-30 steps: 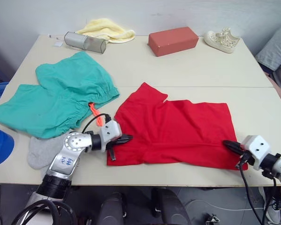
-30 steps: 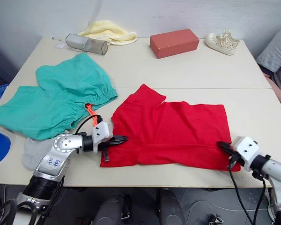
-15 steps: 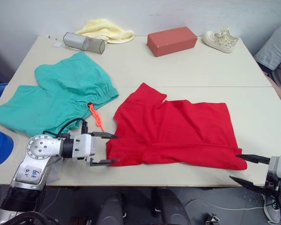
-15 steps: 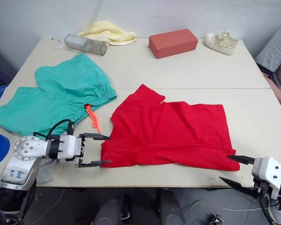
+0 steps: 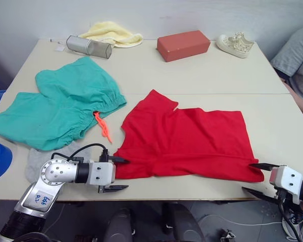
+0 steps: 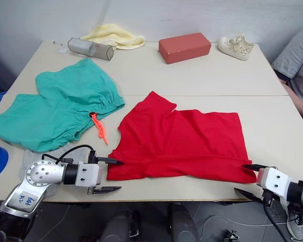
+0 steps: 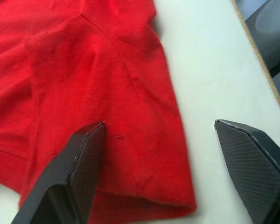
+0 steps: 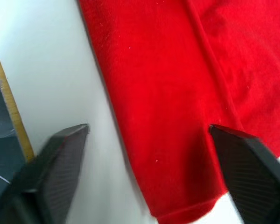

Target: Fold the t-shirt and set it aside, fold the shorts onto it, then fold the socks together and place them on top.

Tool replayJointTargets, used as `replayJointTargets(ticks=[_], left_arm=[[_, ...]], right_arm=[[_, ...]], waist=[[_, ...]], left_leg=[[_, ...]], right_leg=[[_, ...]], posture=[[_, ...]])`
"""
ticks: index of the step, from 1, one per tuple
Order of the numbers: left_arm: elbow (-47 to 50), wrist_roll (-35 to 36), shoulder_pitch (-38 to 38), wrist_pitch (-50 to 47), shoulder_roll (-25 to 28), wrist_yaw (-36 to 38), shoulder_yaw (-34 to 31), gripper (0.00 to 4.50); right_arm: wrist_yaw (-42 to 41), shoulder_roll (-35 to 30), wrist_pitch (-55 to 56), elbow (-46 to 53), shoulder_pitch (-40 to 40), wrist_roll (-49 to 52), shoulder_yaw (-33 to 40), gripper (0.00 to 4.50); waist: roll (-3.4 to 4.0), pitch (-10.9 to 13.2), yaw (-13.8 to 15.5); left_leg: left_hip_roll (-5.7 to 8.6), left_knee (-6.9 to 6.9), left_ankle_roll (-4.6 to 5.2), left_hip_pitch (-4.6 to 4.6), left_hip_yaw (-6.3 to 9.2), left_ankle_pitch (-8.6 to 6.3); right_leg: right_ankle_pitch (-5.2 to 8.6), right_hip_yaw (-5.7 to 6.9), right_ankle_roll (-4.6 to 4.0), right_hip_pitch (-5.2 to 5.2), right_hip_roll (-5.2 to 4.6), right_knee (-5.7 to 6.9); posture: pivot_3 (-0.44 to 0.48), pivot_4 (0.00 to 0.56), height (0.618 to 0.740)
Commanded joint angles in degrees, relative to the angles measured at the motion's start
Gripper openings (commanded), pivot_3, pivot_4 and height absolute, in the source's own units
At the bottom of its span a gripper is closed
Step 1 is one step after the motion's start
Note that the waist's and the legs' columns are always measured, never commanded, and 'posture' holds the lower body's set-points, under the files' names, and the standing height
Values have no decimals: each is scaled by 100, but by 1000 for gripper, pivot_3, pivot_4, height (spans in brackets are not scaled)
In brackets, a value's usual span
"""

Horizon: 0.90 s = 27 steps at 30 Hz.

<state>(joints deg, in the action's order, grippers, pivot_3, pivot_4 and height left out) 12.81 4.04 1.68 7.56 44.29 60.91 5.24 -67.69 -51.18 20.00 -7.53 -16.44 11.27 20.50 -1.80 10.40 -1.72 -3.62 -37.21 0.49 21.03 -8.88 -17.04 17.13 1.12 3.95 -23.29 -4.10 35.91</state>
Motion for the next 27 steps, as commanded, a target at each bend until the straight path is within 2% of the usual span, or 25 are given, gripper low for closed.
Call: replayJointTargets(ticks=[1, 2, 5, 6, 8, 10, 12, 19, 22, 27], left_arm=[[-150, -360, -36, -91, 11, -299, 88, 3333], [-222, -432, -6, -74, 0, -356, 140, 2987], [-412, -555, 96, -87, -44, -436, 309, 2097], [-455, -562, 125, -175, -42, -430, 367, 1741], [-515, -631, 169, -226, -16, -471, 436, 1118], [-544, -629, 209, -311, 26, -417, 516, 494], [-555, -600, 236, -322, 57, -351, 574, 17], [-47, -130, 17, -810, 292, 32, 520, 17], [526, 298, -390, -1188, 649, 266, 285, 17], [1260, 633, -1014, -1612, 936, 249, 77, 17]], right_arm=[[171, -120, 172, -251, 28, -246, -95, 2959], [167, -140, 234, -295, 32, -270, -116, 2525], [208, -165, 440, -415, 45, -330, -160, 1592], [232, -175, 502, -442, 50, -341, -180, 1208], [260, -191, 574, -474, 54, -344, -213, 515], [284, -200, 631, -504, 54, -338, -232, 0], [300, -208, 682, -524, 43, -324, -245, 0], [200, -273, 791, -384, -279, -121, -101, 0], [-108, -403, 868, -217, -789, 120, 55, 0], [-88, -469, 963, -297, -1045, 167, 201, 0]], waist=[[-3, -12, 6], [0, -16, 8], [5, -28, 17], [8, -30, 22], [18, -37, 26], [35, -48, 25], [51, -59, 25], [72, -71, 15], [70, -71, 11], [67, -72, -1]], left_leg=[[0, 0, 0, -1, 0, 0], [1, 0, 0, -3, 0, 0], [3, 2, -14, -16, 0, -10], [3, 5, -22, -34, 1, -15], [4, 15, -21, -71, 3, -21], [6, 16, -20, -73, 3, -22], [7, 17, -20, -73, 3, -22], [5, 21, -21, -73, 2, -23], [3, 32, -25, -72, 2, -26], [-2, 72, -23, -86, 3, -29]], right_leg=[[-1, 0, -1, 2, -2, -1], [-1, 0, -1, 4, -4, -1], [-1, 0, -4, 20, -9, -7], [5, 1, -14, 41, -11, -14], [47, 4, -90, 83, -14, -32], [47, 4, -89, 88, -18, -33], [47, 3, -89, 88, -19, -33], [48, 4, -86, 85, -14, -29], [55, 4, -75, 77, -12, -24], [70, 5, -50, 75, -5, -25]], posture=[[0, 150, 740], [0, 150, 740], [0, 150, 740], [0, 150, 740], [0, 150, 740], [0, 150, 740], [0, 150, 740], [0, 150, 740], [0, 150, 740], [0, 150, 740]])
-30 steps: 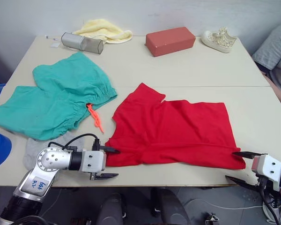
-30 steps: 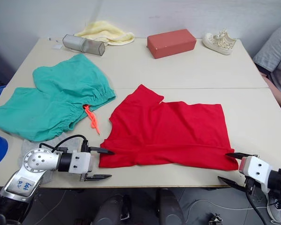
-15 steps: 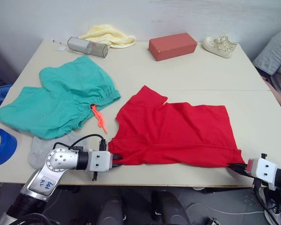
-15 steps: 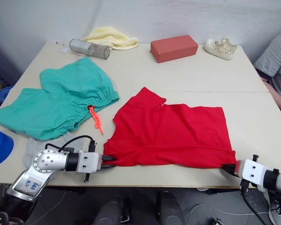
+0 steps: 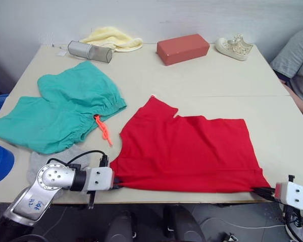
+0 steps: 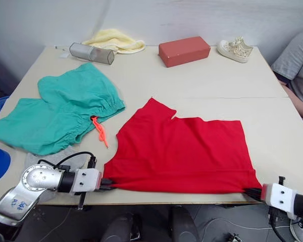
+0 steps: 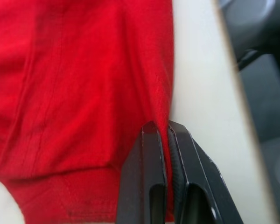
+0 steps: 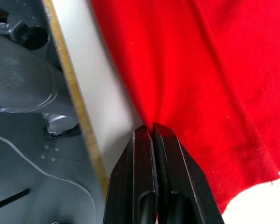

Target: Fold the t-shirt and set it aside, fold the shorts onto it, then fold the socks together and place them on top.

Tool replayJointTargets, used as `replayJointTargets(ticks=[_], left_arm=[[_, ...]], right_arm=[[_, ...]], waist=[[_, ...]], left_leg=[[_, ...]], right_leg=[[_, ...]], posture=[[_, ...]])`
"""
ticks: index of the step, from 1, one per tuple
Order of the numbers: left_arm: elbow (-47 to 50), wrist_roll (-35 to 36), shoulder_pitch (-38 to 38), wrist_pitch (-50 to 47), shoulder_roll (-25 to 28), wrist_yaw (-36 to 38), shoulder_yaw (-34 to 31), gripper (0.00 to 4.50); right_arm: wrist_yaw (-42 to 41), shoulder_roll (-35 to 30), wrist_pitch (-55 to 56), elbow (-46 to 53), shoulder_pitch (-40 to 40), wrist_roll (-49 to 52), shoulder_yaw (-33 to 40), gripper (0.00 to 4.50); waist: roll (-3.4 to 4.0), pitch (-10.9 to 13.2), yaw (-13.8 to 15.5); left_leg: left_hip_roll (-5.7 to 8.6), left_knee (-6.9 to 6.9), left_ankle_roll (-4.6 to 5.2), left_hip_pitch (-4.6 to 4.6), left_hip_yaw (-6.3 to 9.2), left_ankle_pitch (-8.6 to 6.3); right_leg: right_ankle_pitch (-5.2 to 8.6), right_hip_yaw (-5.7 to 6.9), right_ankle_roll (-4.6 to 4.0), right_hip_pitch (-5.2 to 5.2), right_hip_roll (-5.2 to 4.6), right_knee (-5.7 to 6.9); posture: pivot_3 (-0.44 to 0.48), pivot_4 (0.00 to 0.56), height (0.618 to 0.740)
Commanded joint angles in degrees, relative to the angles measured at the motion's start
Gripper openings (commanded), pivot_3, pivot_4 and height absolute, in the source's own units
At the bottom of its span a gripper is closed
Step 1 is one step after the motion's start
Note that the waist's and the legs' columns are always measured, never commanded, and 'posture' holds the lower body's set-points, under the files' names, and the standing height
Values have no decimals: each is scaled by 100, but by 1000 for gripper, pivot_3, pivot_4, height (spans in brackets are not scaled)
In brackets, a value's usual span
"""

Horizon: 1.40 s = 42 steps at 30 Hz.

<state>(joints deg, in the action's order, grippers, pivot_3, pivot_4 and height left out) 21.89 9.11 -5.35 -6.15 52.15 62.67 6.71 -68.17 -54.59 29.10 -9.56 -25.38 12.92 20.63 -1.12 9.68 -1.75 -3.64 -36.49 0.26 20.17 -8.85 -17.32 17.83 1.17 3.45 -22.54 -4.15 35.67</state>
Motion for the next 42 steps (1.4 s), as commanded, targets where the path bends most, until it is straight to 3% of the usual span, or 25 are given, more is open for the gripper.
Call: replayJointTargets(ticks=[1, 13, 16, 17, 21, 24, 28, 30, 32, 34, 37, 42], left_arm=[[457, 157, -391, -302, 174, 50, -103, 17], [862, 164, -520, -589, 137, -147, -252, 17], [790, 308, -324, -702, 131, -102, -265, 17], [786, 380, -279, -787, 118, -106, -295, 2], [877, 822, -189, -1326, 86, -132, -511, 1118], [915, 1335, -195, -1774, 569, 378, -986, 2100], [961, 2467, -71, -2589, 864, 775, -1624, 3374], [645, 2827, 424, -3221, 1095, 806, -1725, 3970], [301, 2847, 975, -3948, 1303, 537, -1566, 4450], [37, 2860, 1497, -4518, 1361, 271, -1379, 4450], [-762, 3367, 2734, -5311, 652, -163, -1384, 4450], [-2232, 2552, 4258, -5315, -223, -731, -566, 4450]], right_arm=[[-41, -136, 70, -110, -179, 2, 199, 0], [-144, -147, -203, -25, -583, 212, 183, 0], [-225, -79, -716, 200, -642, 639, 247, 0], [-326, -79, -936, 324, -716, 829, 264, 200], [-368, -37, -653, 314, -670, 830, 367, 1317], [-692, -60, -878, 556, -839, 1361, 750, 2359], [-977, -120, -1696, 1078, -1204, 1900, 1251, 3758], [-1027, -198, -2333, 1357, -1317, 2240, 1619, 4410], [-962, -304, -3004, 1572, -1161, 2674, 1937, 4500], [-717, -491, -3757, 1695, -898, 2922, 2183, 4500], [-276, -727, -4277, 1528, -20, 2901, 2095, 4500], [234, -1069, -5221, 677, 1616, 2587, 1175, 4500]], waist=[[-1, 1, 7], [-16, 6, 29], [-18, 7, 32], [-17, 6, 29], [-15, 8, 24], [-9, 18, 11], [12, 29, 18], [11, 32, 21], [12, 36, 32], [18, 43, 23], [9, 54, 13], [-30, 75, 18]], left_leg=[[0, 4, -2, 0, 0, -1], [2, 10, -25, 3, 7, -15], [3, 10, -25, 3, 8, -14], [3, 9, -25, 3, 8, -14], [3, 11, -22, 4, 9, -12], [4, 11, -22, 4, 8, -12], [2, 11, -26, 3, 9, -11], [2, 10, -29, 5, 9, -13], [4, 6, -29, 6, 12, -10], [8, 3, -28, 6, 13, -6], [16, 0, -23, 5, 12, -2], [18, -12, -5, 13, 16, 18]], right_leg=[[1, 1, 1, -2, 0, -1], [37, 5, -58, 1, -3, -13], [37, 5, -58, 1, -3, -13], [36, 5, -57, 1, -3, -13], [36, 6, -56, 0, -4, -11], [36, 6, -56, -2, -2, -11], [35, 7, -55, -4, 0, -6], [35, 7, -55, -4, -2, -6], [34, 7, -52, -4, -2, -5], [31, 6, -48, -2, -2, -6], [26, -1, -44, -1, -7, -7], [-23, 8, 38, -8, 4, 2]], posture=[[0, 150, 740], [0, 150, 740], [0, 150, 740], [0, 150, 740], [0, 150, 740], [0, 150, 740], [0, 150, 740], [0, 150, 740], [0, 150, 740], [0, 150, 740], [0, 150, 740], [0, 150, 740]])
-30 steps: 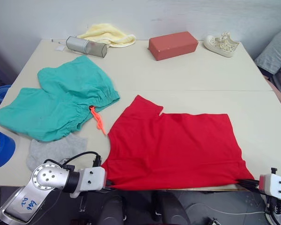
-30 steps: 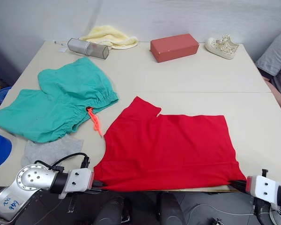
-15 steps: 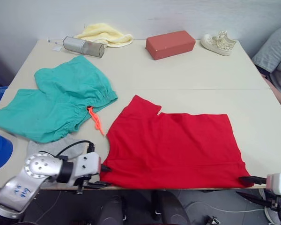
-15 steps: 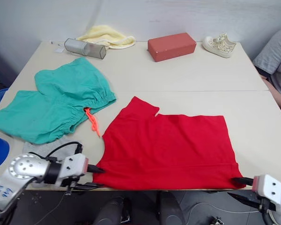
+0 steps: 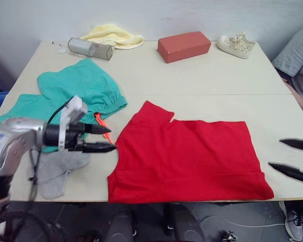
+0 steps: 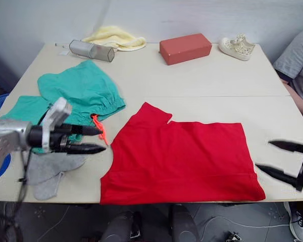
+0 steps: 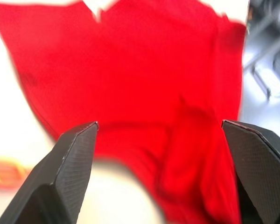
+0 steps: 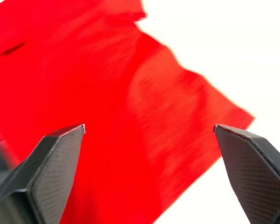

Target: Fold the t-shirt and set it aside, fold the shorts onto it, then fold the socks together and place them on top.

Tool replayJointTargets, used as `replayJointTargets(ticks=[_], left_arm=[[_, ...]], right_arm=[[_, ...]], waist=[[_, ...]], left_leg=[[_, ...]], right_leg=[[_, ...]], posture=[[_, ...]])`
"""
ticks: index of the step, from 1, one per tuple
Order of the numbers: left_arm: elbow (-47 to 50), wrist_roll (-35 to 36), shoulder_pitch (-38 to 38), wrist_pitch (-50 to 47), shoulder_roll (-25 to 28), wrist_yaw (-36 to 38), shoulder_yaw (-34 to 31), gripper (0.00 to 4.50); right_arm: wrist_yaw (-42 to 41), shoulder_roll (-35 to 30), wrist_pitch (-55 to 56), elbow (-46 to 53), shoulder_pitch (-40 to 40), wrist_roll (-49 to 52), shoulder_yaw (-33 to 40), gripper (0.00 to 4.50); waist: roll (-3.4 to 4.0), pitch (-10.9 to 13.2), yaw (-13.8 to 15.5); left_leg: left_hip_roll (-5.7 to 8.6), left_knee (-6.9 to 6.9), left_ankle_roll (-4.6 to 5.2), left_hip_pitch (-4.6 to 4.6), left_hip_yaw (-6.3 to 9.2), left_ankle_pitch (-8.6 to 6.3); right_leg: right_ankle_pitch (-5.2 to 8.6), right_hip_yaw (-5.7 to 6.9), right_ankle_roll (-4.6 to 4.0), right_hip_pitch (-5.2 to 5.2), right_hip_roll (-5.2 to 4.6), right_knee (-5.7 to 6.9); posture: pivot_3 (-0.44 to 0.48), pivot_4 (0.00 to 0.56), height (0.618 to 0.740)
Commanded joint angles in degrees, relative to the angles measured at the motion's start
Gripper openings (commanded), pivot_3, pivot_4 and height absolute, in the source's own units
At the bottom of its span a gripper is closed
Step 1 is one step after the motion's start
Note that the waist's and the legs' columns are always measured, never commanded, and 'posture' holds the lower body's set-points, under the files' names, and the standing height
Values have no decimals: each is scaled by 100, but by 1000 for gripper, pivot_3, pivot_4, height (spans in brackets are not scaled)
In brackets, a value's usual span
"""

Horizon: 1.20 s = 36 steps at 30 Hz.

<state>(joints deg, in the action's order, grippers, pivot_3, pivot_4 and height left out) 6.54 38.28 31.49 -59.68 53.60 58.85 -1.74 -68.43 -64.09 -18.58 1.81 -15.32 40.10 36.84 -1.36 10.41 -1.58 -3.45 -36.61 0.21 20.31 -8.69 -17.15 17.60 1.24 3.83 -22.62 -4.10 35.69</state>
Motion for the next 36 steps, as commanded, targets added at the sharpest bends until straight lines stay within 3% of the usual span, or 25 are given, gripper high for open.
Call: replayJointTargets(ticks=[1, 5, 10, 14, 22, 30, 33, 36], left_arm=[[-1053, -472, 866, 69, -638, -524, 321, 4450], [-2400, -1188, 1682, 685, -1418, -913, 665, 4450], [-3480, -1738, 2163, 1305, -2082, -785, 1053, 4450], [-4505, -2050, 2517, 1715, -2609, -1085, 928, 4450], [-5360, -2409, 2851, 2123, -3141, -1205, 814, 4450], [-5899, -2745, 3005, 2383, -3328, -1012, 836, 4450], [-5958, -2855, 3026, 2461, -3377, -944, 837, 3557], [-6003, -2992, 2984, 2666, -3453, -896, 879, 2578]], right_arm=[[302, -108, -521, -678, 1002, -229, -695, 4500], [356, 29, -820, -1494, 2330, -698, -1673, 4500], [438, 459, -583, -2681, 3637, -1425, -2517, 4500], [696, 826, -321, -3669, 4521, -1996, -2905, 4500], [945, 1258, 286, -5511, 5869, -2877, -3321, 4500], [980, 1504, 490, -6445, 6420, -3318, -3406, 4500], [1003, 1539, 440, -6647, 6531, -3432, -3413, 4500], [1013, 1571, 572, -6750, 6587, -3446, -3330, 3884]], waist=[[-7, 3, 4], [-6, 6, 21], [-6, 9, 3], [-8, 12, -3], [-7, 16, -20], [-6, 15, -3], [-6, 15, -10], [-6, 15, -10]], left_leg=[[-1, -4, 0, 6, 1, 1], [-11, -78, -22, 124, 3, 3], [-21, -98, -27, 133, -30, -6], [-22, -125, -25, 135, -50, -7], [-15, -161, -16, 117, -74, -4], [-14, -159, -21, 116, -76, -3], [-14, -163, -21, 115, -77, -3], [-16, -160, -23, 116, -77, -5]], right_leg=[[-4, 1, 7, -5, 4, 1], [-6, 2, 19, -104, 20, 38], [-1, 2, 33, -119, 61, 34], [-6, 7, 45, -130, 64, 56], [-19, -20, 60, -134, 50, 118], [-19, -19, 58, -134, 48, 122], [-21, -21, 61, -134, 47, 124], [-21, -21, 61, -134, 46, 122]], posture=[[0, 150, 740], [0, 150, 740], [0, 150, 740], [0, 150, 740], [0, 150, 740], [0, 150, 740], [0, 150, 740], [0, 150, 740]])
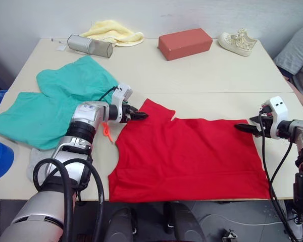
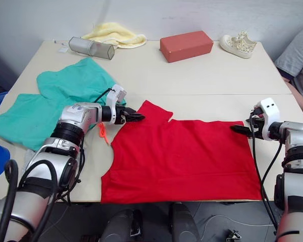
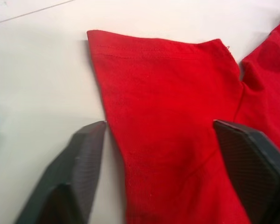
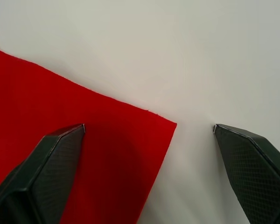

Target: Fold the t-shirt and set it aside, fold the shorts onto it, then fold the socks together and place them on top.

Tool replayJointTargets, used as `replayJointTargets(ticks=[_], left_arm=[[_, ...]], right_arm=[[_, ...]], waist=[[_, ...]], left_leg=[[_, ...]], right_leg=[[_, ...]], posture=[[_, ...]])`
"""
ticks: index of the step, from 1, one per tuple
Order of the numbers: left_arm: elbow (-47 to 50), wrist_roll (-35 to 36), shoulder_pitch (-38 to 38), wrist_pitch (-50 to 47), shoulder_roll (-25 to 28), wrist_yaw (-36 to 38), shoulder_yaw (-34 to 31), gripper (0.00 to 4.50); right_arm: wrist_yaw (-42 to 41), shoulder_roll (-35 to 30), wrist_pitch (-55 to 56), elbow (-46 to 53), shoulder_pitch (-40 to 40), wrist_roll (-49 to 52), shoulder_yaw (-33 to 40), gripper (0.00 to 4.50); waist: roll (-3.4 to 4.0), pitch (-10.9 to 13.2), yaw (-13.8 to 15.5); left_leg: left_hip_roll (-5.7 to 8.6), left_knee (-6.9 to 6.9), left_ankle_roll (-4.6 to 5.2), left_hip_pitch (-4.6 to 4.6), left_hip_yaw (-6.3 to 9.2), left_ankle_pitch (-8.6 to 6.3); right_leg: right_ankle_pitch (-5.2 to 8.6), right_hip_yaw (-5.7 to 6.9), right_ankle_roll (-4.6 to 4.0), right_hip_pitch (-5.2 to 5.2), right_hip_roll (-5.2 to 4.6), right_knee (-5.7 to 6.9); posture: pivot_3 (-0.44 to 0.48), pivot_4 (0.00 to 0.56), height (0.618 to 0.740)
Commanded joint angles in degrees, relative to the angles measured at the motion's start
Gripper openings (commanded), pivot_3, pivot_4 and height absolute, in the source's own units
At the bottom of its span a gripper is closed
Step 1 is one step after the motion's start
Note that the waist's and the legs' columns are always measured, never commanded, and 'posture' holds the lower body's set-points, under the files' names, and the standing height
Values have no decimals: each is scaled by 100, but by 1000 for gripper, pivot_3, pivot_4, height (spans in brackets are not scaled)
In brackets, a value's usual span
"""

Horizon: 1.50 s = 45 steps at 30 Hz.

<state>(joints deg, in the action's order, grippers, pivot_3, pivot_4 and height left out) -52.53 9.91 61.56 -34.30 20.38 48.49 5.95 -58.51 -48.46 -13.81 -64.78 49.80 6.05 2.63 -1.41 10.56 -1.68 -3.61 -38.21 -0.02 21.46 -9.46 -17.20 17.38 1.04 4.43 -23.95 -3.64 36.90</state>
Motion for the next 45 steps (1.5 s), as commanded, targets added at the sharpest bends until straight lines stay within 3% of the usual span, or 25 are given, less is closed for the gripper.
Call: replayJointTargets(ticks=[1, 8, 11, 17, 27, 35, 45], left_arm=[[-93, -196, -54, 198, -158, 146, 121, 2271], [-141, -273, -152, 426, -261, 38, -80, 0], [-82, -272, -272, 668, -241, 28, -170, 0], [136, -145, -436, 1223, -239, 33, -440, 0], [1567, -63, -1346, 3210, -67, 214, -683, 0], [2496, -22, -2060, 3518, 191, 299, -721, 0], [2506, -294, -2660, 4438, 511, 362, -538, 0]], right_arm=[[17, 15, 146, -112, 84, -39, 117, 3591], [-158, 1, 296, -117, 43, 20, 207, 1105], [-299, -9, 411, -27, -56, 121, 303, 44], [-339, -32, 847, 171, -251, 210, 523, 44], [-918, -254, 1996, 1141, -1414, 781, 1207, 44], [-1184, -184, 2845, 1712, -2325, 1163, 1642, 44], [-1398, -90, 3494, 2139, -3137, 1434, 1826, 44]], waist=[[0, 0, 1], [0, 0, -15], [0, 0, -18], [0, 0, -37], [0, 0, -24], [0, 0, -40], [0, 0, -20]], left_leg=[[0, 1, -1, 0, 0, -1], [-4, 2, -3, 0, -3, -2], [-4, 1, -3, 0, -4, -2], [-6, 2, -3, -1, -6, -2], [-11, 6, -8, -4, -21, -5], [-12, 11, -6, -20, -33, -5], [-16, 13, 1, -27, -37, -10]], right_leg=[[0, 0, 0, 0, 0, -2], [0, -2, 0, -1, 2, -2], [0, -3, 0, -2, 2, -1], [0, -5, 0, -2, 0, -1], [0, -15, 0, -3, 5, -5], [0, -34, 0, -1, 4, -2], [0, -47, -1, 0, -1, -4]], posture=[[0, 150, 740], [0, 150, 740], [0, 150, 740], [0, 150, 740], [0, 150, 740], [0, 150, 740], [0, 150, 740]])
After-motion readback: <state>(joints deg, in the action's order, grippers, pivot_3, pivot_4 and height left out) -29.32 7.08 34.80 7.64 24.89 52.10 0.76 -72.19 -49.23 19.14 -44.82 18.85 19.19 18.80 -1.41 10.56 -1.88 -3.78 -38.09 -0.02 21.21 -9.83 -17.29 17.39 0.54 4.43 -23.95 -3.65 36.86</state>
